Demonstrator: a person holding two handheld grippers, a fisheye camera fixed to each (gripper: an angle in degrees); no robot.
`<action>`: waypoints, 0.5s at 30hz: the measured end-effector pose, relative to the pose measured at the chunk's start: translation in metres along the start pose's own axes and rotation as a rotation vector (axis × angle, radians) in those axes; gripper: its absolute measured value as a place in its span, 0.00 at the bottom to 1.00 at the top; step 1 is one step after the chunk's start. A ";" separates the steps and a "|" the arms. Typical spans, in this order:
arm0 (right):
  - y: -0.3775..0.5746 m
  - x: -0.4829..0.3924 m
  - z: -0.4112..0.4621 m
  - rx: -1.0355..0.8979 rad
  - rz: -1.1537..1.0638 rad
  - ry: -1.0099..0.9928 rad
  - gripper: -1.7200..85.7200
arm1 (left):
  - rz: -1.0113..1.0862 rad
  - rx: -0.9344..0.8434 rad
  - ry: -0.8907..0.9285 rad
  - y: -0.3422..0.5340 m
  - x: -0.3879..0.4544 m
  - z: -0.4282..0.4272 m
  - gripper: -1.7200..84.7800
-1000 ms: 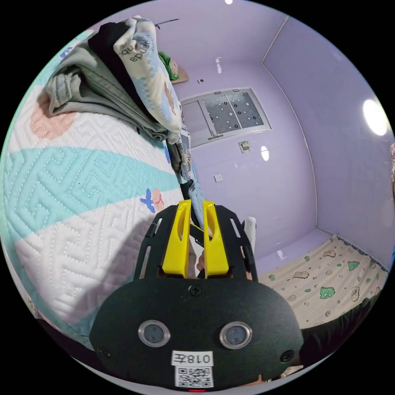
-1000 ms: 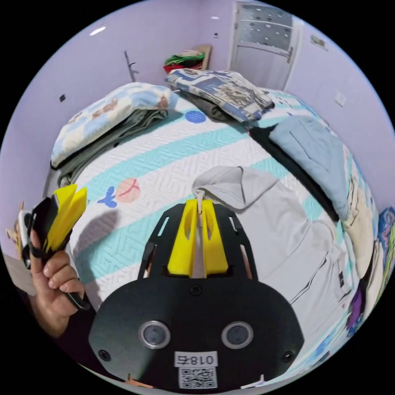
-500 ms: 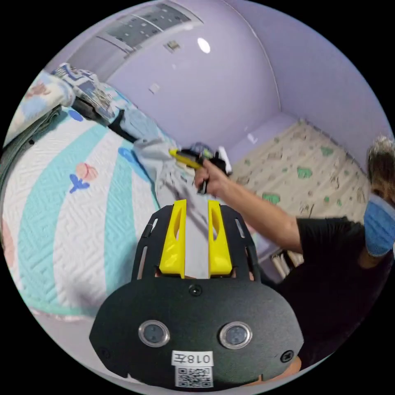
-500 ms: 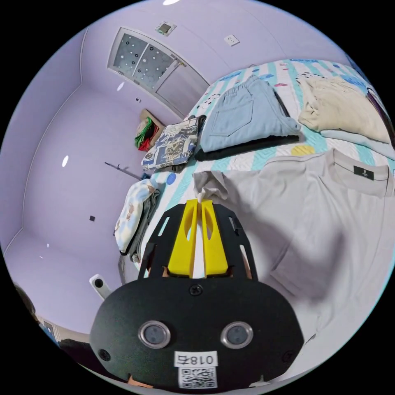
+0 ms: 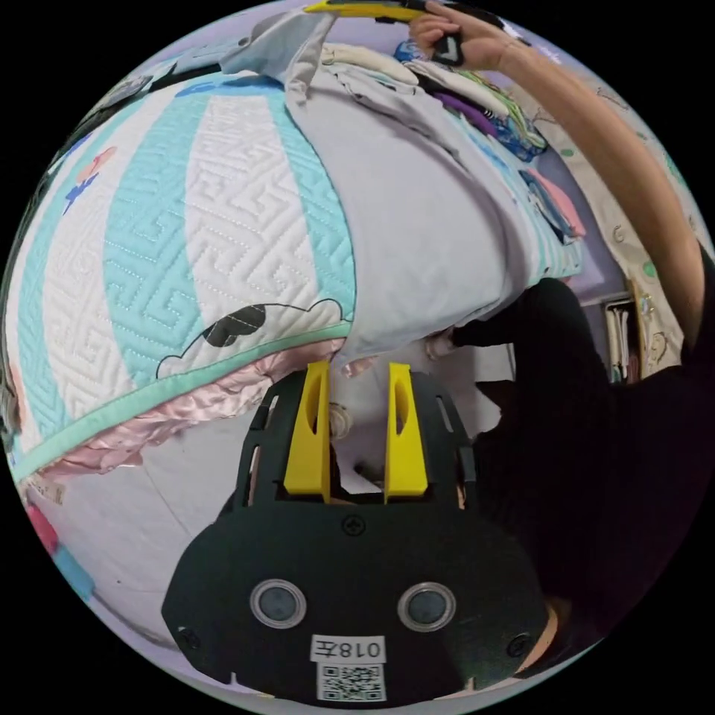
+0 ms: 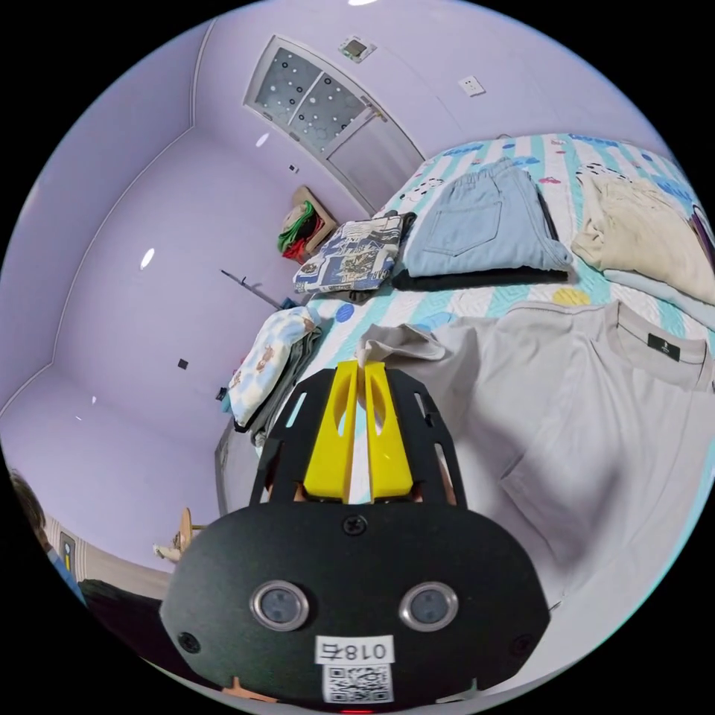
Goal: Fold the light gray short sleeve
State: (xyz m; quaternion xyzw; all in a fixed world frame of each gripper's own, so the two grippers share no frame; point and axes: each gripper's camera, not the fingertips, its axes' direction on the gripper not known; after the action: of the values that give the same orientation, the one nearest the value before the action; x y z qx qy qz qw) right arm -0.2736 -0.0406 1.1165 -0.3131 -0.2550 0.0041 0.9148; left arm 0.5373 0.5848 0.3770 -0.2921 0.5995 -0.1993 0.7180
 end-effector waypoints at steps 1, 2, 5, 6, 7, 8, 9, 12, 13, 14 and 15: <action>0.000 0.001 -0.002 -0.001 -0.003 -0.002 0.03 | 0.036 0.010 0.028 -0.005 0.006 0.002 0.15; 0.000 0.003 -0.004 0.000 -0.002 -0.005 0.03 | 0.047 0.015 0.034 -0.007 0.009 0.002 0.14; 0.002 0.010 -0.009 0.007 0.013 -0.011 0.03 | 0.095 0.012 -0.016 -0.019 0.021 0.001 0.12; 0.002 0.011 -0.010 0.007 0.017 -0.014 0.03 | 0.099 0.011 -0.021 -0.022 0.023 -0.001 0.11; 0.003 0.014 -0.011 0.007 0.023 -0.019 0.03 | 0.090 0.025 0.002 -0.023 0.022 -0.005 0.11; 0.004 0.015 -0.013 0.005 0.026 -0.023 0.03 | 0.082 0.032 0.019 -0.023 0.021 -0.007 0.11; 0.005 0.016 -0.014 0.004 0.026 -0.024 0.03 | 0.063 0.043 0.048 -0.023 0.020 -0.010 0.11; 0.007 0.017 -0.022 -0.005 0.014 -0.023 0.03 | 0.065 0.029 -0.021 -0.026 0.039 -0.020 0.14; 0.007 0.017 -0.026 -0.008 0.004 -0.018 0.03 | 0.064 0.019 -0.056 -0.027 0.047 -0.022 0.15; 0.008 0.018 -0.029 -0.010 -0.003 -0.012 0.03 | 0.062 0.009 -0.059 -0.029 0.049 -0.022 0.16; 0.008 0.018 -0.031 -0.010 -0.004 -0.010 0.03 | 0.056 -0.026 -0.058 -0.034 0.050 -0.019 0.16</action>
State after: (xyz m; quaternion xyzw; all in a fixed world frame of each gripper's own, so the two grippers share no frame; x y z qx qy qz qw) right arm -0.2420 -0.0489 1.0995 -0.3171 -0.2604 0.0024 0.9119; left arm 0.5314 0.5242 0.3600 -0.2901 0.5889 -0.1627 0.7366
